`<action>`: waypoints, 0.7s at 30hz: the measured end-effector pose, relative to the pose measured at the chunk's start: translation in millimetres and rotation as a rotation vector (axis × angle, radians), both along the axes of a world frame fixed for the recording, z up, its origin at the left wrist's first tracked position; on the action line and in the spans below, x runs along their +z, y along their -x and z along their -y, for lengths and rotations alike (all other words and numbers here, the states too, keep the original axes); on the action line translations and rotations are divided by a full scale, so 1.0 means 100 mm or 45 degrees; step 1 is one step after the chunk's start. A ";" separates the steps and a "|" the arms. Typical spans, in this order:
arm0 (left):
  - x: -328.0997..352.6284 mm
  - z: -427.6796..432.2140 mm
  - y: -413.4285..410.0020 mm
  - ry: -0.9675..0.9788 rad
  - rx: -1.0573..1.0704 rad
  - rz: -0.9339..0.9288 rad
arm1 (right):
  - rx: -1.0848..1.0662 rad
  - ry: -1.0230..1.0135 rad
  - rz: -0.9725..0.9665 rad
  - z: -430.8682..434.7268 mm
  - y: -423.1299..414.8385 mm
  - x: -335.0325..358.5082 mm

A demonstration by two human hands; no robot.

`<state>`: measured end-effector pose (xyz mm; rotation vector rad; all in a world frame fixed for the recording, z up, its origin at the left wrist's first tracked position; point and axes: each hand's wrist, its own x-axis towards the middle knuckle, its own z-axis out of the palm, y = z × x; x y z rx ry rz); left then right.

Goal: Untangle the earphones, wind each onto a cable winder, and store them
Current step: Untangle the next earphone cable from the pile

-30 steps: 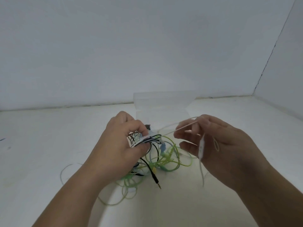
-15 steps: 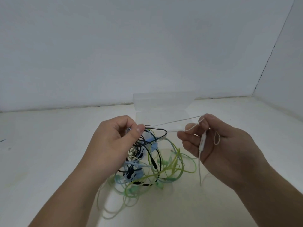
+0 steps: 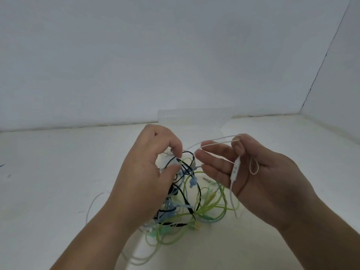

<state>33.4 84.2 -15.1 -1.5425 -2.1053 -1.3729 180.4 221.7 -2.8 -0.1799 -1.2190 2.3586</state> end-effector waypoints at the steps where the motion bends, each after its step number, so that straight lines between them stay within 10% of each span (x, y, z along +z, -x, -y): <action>1: -0.01 -0.01 0.02 0.013 0.024 -0.023 | 0.006 -0.006 -0.009 -0.01 0.00 0.00; 21: -0.09 -0.09 -0.04 0.342 -0.230 0.193 | 0.368 0.211 -0.226 -0.18 0.01 -0.10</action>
